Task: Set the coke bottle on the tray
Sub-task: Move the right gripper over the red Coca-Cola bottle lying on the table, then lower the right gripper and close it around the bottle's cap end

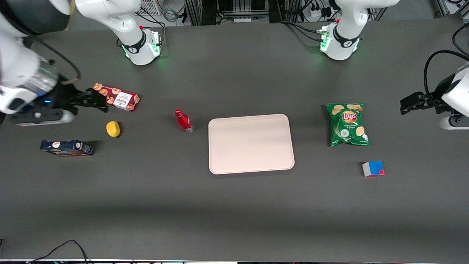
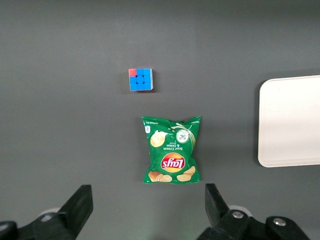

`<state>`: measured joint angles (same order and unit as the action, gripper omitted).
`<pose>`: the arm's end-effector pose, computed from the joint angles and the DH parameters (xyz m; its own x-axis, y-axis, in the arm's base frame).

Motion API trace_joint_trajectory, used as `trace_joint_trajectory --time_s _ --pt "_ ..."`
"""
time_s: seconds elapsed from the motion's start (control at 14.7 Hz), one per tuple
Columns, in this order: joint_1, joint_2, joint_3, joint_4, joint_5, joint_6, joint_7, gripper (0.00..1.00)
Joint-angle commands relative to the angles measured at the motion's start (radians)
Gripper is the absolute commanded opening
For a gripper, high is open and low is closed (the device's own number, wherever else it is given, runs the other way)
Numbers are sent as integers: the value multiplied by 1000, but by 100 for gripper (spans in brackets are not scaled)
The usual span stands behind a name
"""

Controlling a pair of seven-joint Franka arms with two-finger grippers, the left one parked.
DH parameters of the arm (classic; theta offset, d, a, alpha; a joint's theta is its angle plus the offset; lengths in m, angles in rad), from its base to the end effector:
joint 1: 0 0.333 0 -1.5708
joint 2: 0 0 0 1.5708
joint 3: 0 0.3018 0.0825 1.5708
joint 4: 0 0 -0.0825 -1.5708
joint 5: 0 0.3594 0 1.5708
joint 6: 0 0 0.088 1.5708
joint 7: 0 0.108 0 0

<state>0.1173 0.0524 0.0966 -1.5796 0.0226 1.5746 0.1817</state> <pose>0.5309 0.1165 0.5777 0.9976 0.0319 -0.0612 0.0310 -0.9994 -0.0168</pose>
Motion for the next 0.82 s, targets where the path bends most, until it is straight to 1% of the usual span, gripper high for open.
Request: trace_joint_trajectory --time_s 0.0,0.2,0.27,0.41,0.61,0.75 --pt "1 37 104 -97 -3 88 113 100" --pt "-1 27 188 -251 -3 240 165 100" --pt "1 26 198 -301 -3 292 176 100" --pt "-1 14 251 -405 -3 405 241 100" --pt "-1 -3 291 -542 -3 565 278 100" --pt "-1 -3 316 -608 -3 643 300 100"
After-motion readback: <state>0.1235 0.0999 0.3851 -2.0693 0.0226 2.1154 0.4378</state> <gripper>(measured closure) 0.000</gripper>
